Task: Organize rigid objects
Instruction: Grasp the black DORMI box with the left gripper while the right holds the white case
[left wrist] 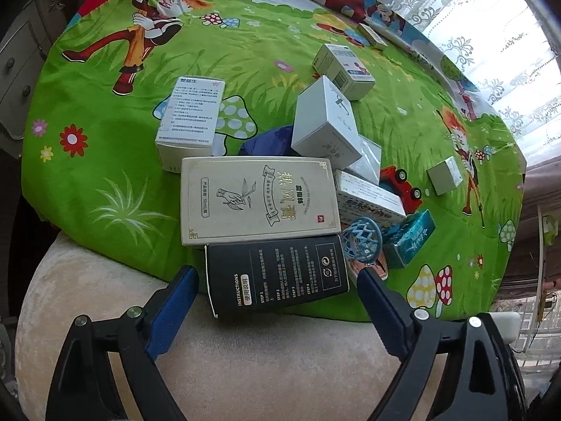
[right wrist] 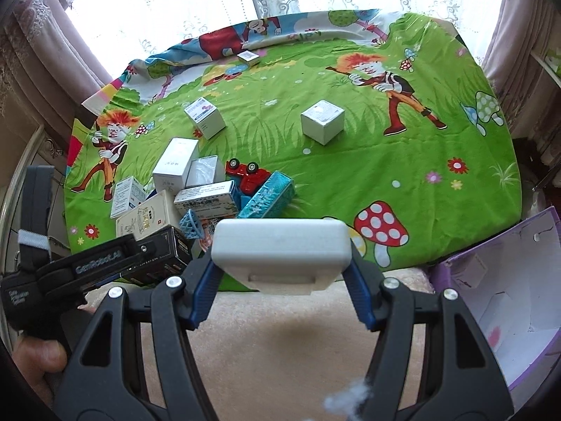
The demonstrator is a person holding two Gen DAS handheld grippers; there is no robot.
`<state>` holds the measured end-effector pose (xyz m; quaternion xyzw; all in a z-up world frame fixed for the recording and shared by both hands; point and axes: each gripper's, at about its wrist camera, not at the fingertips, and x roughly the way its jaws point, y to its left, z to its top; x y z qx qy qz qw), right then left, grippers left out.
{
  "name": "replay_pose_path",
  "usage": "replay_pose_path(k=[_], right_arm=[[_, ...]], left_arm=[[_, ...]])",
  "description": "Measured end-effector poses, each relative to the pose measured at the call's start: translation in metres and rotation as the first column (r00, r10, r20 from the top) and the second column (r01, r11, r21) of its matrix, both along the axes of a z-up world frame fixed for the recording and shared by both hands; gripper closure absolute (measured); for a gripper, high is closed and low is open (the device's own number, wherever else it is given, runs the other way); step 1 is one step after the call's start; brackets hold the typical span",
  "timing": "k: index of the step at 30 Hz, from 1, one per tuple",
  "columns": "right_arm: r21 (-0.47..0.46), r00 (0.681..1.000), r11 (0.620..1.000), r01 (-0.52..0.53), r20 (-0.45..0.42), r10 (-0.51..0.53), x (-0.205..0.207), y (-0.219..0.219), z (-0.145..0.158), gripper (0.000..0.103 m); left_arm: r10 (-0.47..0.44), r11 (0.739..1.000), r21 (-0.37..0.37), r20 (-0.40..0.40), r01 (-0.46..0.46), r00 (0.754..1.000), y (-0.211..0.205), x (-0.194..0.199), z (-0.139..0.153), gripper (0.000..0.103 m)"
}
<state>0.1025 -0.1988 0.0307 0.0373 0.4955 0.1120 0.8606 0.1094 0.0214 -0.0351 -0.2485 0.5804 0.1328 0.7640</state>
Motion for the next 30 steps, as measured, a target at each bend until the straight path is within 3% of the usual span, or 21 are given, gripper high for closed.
replay_pose_path(k=[6,14,20,27,30], right_arm=[[0.007,1.0,1.0,-0.011,-0.002,0.011,-0.006,-0.006,-0.001,0.035],[0.014,1.0,1.0,-0.001,0.001,0.001,-0.011,-0.015,0.0,0.035],[0.02,1.0,1.0,0.005,0.003,-0.005,-0.016,-0.022,0.001,0.035],[0.021,1.0,1.0,0.016,0.008,-0.016,-0.021,-0.031,0.003,0.035],[0.017,1.0,1.0,0.016,0.013,-0.017,-0.023,-0.034,0.004,0.035]], left_arm=[[-0.032,0.999,0.036,-0.038,0.033,0.999,-0.006,0.002,-0.008,0.01],[-0.061,0.995,0.084,-0.007,0.061,0.998,-0.011,-0.004,0.005,0.032],[-0.064,0.996,0.056,0.013,0.063,0.998,-0.009,-0.012,0.008,0.045],[-0.099,0.993,-0.06,0.039,0.101,0.994,-0.012,-0.024,0.007,0.065],[-0.136,0.987,-0.079,0.06,0.14,0.989,-0.019,-0.028,0.01,0.068]])
